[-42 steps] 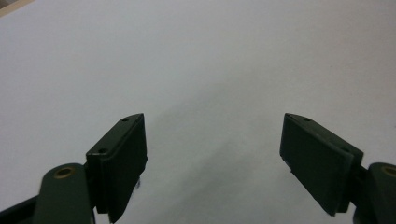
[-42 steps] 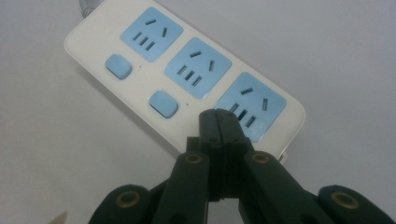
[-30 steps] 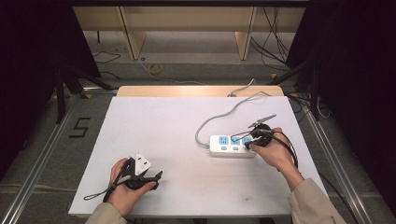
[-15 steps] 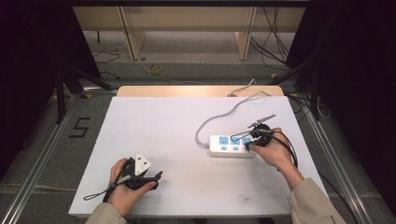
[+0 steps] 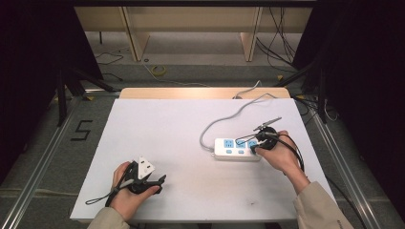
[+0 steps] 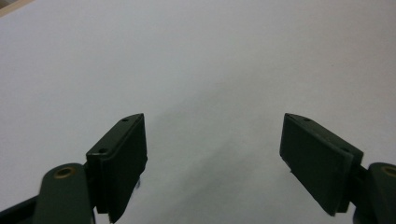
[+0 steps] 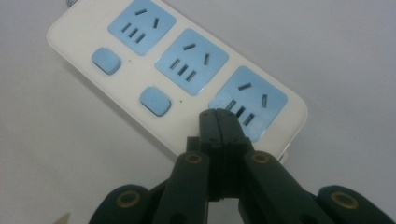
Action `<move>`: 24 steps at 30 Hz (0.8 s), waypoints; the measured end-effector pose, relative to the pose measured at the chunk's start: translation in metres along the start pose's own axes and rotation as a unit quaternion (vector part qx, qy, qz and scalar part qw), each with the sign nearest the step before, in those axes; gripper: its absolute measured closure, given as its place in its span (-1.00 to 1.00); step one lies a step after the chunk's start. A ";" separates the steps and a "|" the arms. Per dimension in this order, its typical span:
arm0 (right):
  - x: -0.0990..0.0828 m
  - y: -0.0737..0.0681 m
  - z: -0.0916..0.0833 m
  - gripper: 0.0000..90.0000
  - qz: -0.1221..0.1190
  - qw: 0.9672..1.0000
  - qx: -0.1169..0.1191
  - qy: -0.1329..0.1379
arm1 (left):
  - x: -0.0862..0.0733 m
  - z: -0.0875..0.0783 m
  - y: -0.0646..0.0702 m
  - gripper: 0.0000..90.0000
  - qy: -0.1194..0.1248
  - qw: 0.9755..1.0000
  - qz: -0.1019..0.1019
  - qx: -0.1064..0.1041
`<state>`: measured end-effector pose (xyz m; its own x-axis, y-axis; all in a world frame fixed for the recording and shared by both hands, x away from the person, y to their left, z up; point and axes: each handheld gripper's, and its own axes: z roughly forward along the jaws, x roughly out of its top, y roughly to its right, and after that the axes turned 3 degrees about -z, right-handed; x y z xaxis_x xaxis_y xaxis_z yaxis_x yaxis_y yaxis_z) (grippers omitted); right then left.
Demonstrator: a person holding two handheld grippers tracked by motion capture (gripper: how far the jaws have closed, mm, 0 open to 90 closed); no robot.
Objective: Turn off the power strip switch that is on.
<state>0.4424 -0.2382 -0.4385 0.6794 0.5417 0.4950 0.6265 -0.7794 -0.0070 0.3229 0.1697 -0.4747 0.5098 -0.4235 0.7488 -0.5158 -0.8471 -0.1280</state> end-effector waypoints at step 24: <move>-0.001 -0.001 0.001 1.00 0.001 1.000 -0.004 -0.002 | 0.000 0.000 0.001 -0.49 -0.001 1.000 0.001 0.000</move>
<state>0.4418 -0.2375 -0.4396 0.6822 0.5408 0.4920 0.6214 -0.7835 -0.0004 0.3226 0.1685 -0.4750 0.5093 -0.4265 0.7474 -0.5174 -0.8458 -0.1300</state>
